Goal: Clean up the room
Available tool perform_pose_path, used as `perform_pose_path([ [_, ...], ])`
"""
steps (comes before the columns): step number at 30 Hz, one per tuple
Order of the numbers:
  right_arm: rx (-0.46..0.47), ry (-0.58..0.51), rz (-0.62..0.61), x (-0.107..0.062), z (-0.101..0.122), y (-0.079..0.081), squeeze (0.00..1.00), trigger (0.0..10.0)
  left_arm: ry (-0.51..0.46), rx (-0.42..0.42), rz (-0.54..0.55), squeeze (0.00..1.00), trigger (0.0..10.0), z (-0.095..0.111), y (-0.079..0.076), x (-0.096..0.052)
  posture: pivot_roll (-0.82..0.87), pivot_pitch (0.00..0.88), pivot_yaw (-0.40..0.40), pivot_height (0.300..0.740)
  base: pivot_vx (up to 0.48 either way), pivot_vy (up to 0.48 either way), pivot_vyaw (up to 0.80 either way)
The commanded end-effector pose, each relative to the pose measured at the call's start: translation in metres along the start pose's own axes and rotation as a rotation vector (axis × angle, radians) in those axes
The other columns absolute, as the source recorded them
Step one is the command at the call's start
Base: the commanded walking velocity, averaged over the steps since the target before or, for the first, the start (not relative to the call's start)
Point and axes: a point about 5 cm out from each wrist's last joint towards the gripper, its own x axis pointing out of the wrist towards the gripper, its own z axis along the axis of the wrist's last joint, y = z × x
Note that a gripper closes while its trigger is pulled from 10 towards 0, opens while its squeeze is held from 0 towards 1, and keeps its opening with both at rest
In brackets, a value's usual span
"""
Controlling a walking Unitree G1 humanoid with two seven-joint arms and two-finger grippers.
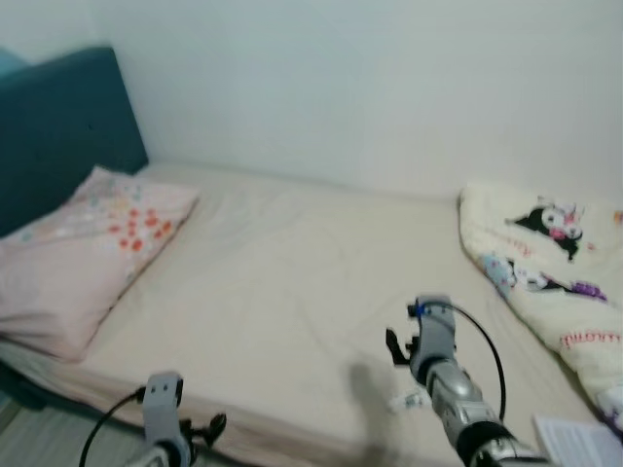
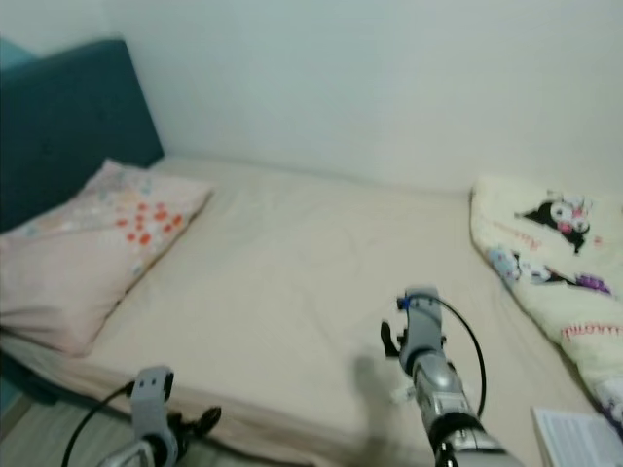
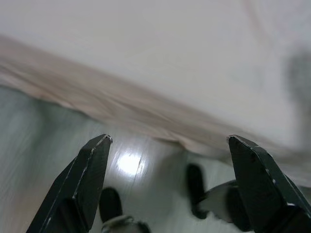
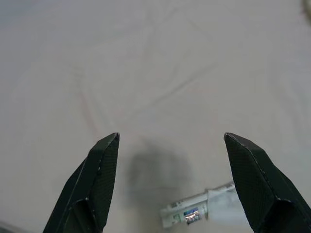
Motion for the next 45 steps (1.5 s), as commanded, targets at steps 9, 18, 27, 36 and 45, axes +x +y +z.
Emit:
perform_pose_path([
  [9,-0.015,0.065,-0.008,-0.003,-0.011,-0.004,0.00,10.0,0.049,-0.005,0.015,0.00,10.0,-0.014,0.004,-0.006,-0.18,0.019,0.011,0.740,0.000,-0.465,-0.72],
  [18,0.011,0.092,0.038,-0.002,-0.013,0.002,0.00,10.0,0.112,0.010,0.162,0.00,10.0,-0.022,0.020,-0.012,-0.19,0.020,0.011,0.740,0.000,-0.209,-0.71],
  [27,0.009,0.100,0.075,-0.002,-0.016,0.009,0.00,10.0,0.053,-0.024,0.152,0.00,10.0,-0.014,0.020,-0.011,-0.19,0.023,0.008,0.740,0.000,0.000,0.00],
  [36,-0.017,0.146,0.052,-0.002,-0.018,0.008,0.00,10.0,-0.087,0.112,0.027,0.00,10.0,0.023,0.003,0.003,-0.19,0.026,0.006,0.730,0.000,0.000,0.00],
  [45,-0.010,0.166,0.025,-0.002,-0.020,0.005,0.00,10.0,-0.097,0.522,-0.214,0.00,10.0,0.039,-0.032,0.013,-0.19,0.028,0.008,0.700,0.000,0.000,0.00],
])
